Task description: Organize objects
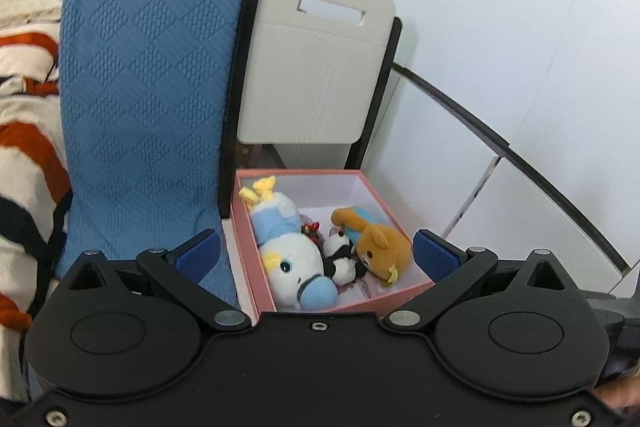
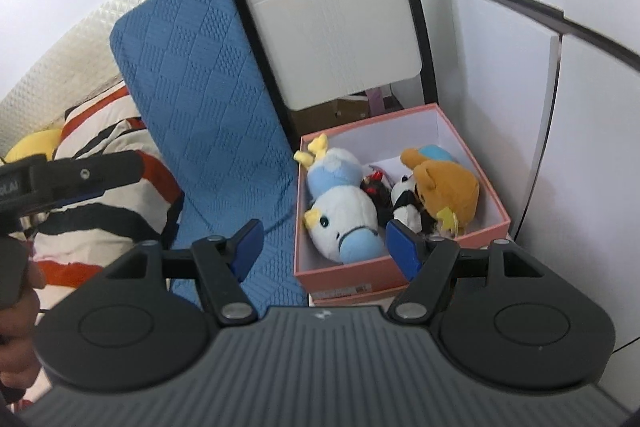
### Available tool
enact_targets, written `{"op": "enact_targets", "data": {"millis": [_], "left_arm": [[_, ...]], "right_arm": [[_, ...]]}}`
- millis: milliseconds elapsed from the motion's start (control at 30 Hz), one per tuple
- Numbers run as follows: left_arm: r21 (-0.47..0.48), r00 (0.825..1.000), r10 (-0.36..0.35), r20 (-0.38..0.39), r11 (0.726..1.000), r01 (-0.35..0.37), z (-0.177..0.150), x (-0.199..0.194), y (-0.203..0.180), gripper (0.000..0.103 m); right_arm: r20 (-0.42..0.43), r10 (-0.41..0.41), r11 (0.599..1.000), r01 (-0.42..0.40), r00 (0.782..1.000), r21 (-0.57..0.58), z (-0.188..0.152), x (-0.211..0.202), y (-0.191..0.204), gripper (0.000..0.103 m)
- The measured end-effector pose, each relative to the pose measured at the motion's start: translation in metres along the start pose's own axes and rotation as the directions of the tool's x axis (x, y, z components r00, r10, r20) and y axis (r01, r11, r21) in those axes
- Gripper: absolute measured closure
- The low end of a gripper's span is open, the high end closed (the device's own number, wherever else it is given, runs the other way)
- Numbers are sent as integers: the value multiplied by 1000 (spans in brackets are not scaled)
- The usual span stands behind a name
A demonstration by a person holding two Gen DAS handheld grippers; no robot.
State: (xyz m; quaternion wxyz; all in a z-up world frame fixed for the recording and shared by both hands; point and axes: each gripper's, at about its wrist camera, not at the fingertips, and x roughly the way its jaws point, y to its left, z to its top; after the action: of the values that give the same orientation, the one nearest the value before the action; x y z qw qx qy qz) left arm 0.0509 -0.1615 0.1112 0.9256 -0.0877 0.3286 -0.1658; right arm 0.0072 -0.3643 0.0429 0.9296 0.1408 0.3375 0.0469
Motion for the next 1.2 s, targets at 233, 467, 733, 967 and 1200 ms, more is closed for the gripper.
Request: {"op": "enact_targets", "data": {"millis": [233, 467, 733, 967, 1200], "left_arm": [[-30, 1000, 7, -14, 1000, -7, -20, -4, 7, 0], [-5, 1000, 28, 3, 1000, -28, -22, -1, 8, 0], [-59, 999, 34, 1, 998, -34, -21, 14, 22, 0], [-66, 999, 27, -39, 997, -30, -25, 29, 28, 0], [-85, 999, 20, -40, 996, -23, -22, 29, 30, 0]], "right_arm": [[-7, 7, 1000, -7, 1000, -6, -15, 1, -3, 15], [-10, 11, 1000, -11, 1000, 21, -22, 14, -10, 0], [-28, 1, 1000, -1, 1000, 8, -22, 29, -9, 0], [-43, 2, 1000, -2, 999, -2, -23, 43, -10, 0], [-34, -21, 1000, 21, 999, -1, -20, 46, -9, 0]]}}
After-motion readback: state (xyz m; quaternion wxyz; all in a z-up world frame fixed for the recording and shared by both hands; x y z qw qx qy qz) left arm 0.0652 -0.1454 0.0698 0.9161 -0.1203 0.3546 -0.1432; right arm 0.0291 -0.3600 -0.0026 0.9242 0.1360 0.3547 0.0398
